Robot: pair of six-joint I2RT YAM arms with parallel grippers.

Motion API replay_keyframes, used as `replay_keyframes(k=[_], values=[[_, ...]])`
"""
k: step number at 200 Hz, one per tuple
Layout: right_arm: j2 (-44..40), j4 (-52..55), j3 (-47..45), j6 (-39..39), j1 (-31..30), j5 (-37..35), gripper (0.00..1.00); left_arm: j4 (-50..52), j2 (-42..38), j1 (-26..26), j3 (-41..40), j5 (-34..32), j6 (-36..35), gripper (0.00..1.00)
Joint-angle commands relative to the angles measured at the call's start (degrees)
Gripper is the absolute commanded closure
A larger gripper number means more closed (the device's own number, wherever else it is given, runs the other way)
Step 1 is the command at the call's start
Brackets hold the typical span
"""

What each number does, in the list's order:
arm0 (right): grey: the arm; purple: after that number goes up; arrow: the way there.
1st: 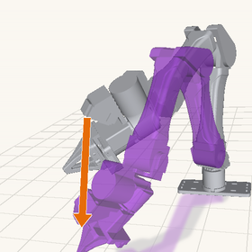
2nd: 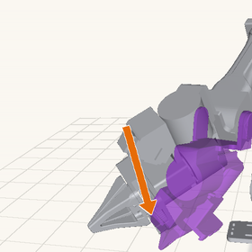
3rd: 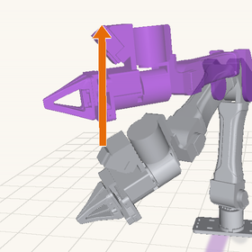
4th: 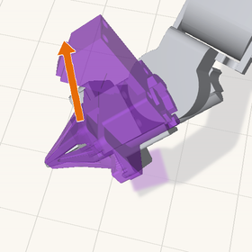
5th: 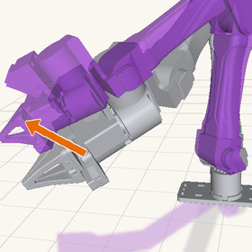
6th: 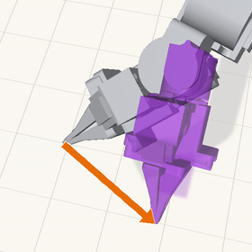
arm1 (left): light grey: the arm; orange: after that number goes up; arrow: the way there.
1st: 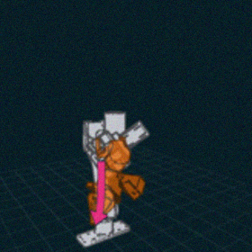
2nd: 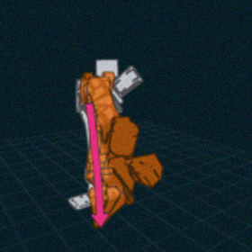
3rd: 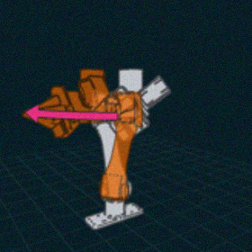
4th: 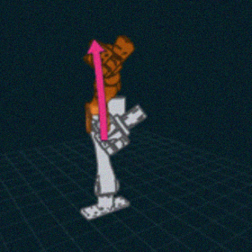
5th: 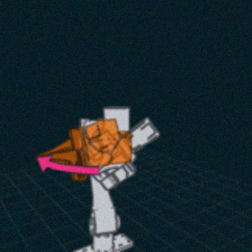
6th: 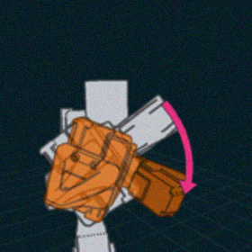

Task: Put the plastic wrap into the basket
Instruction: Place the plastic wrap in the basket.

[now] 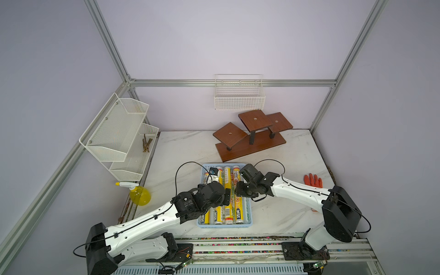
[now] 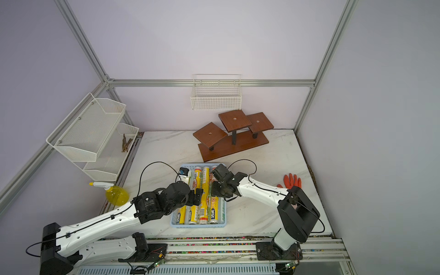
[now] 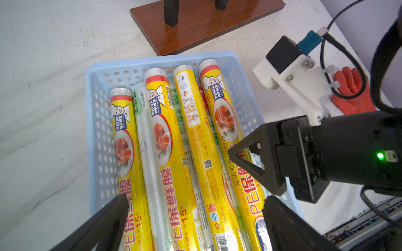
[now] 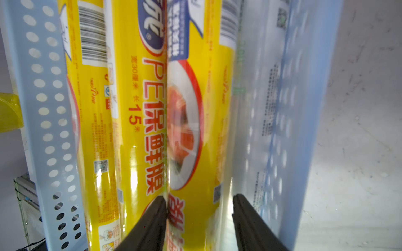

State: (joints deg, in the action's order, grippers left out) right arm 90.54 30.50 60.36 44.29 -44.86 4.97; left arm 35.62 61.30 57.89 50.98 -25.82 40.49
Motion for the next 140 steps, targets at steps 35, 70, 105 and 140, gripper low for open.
replay_keyframes(k=[35, 70, 105, 140], values=[[-5.41, 0.55, 0.47, -1.31, -0.26, -1.25, 0.44, -1.78, 0.48, -0.05, 0.96, 0.14, 0.20, 0.00], [-11.21, -0.37, -1.00, -1.94, -0.23, -6.64, 0.40, -1.66, 0.37, -0.04, 1.40, -0.17, -0.06, 0.00], [-19.15, -0.07, -3.72, -0.18, -0.14, -17.08, 0.37, -1.48, -0.03, 0.01, 1.75, -0.95, -0.92, 0.00], [-27.91, -1.18, -9.89, 0.22, 0.02, -35.68, 0.28, -0.17, -1.58, -0.04, 1.58, -3.37, -1.39, 0.00]])
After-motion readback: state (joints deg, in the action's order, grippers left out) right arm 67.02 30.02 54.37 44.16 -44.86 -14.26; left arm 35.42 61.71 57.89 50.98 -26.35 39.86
